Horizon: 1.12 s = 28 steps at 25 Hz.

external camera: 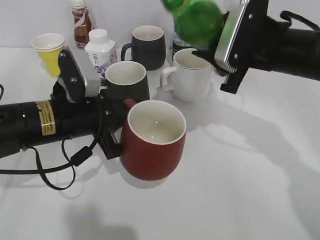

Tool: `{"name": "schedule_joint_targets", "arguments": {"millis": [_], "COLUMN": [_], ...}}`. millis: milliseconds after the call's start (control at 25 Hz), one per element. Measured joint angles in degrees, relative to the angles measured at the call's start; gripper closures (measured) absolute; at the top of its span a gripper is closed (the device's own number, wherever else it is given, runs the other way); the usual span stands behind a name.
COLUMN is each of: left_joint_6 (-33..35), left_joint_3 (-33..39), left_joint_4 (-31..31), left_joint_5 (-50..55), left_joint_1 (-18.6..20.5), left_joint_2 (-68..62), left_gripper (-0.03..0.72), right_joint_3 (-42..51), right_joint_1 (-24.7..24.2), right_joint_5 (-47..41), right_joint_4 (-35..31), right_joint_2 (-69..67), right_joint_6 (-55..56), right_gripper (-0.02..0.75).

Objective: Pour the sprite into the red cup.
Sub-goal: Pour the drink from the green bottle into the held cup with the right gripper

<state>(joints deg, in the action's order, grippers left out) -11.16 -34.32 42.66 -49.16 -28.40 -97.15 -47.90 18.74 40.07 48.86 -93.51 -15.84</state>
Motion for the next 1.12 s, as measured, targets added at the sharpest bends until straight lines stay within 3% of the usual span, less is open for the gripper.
{"name": "schedule_joint_targets", "arguments": {"millis": [600,1120], "left_joint_6": [0.00,0.00], "left_joint_3": [-0.07,-0.07], "left_joint_4": [0.50,1.01], "left_joint_5": [-1.37,-1.55], "left_joint_1": [0.00,0.00], "left_joint_2": [-0.61,-0.61], "left_gripper": [0.627,0.627], "right_joint_3": [0.00,0.00], "right_joint_1": [0.00,0.00], "right_joint_5": [-0.97,-0.99], "right_joint_4": [2.75,3.56], "right_joint_2": [-0.02,-0.02], "right_joint_6": [-19.13,-28.91], "right_gripper": [0.339,0.340]}}
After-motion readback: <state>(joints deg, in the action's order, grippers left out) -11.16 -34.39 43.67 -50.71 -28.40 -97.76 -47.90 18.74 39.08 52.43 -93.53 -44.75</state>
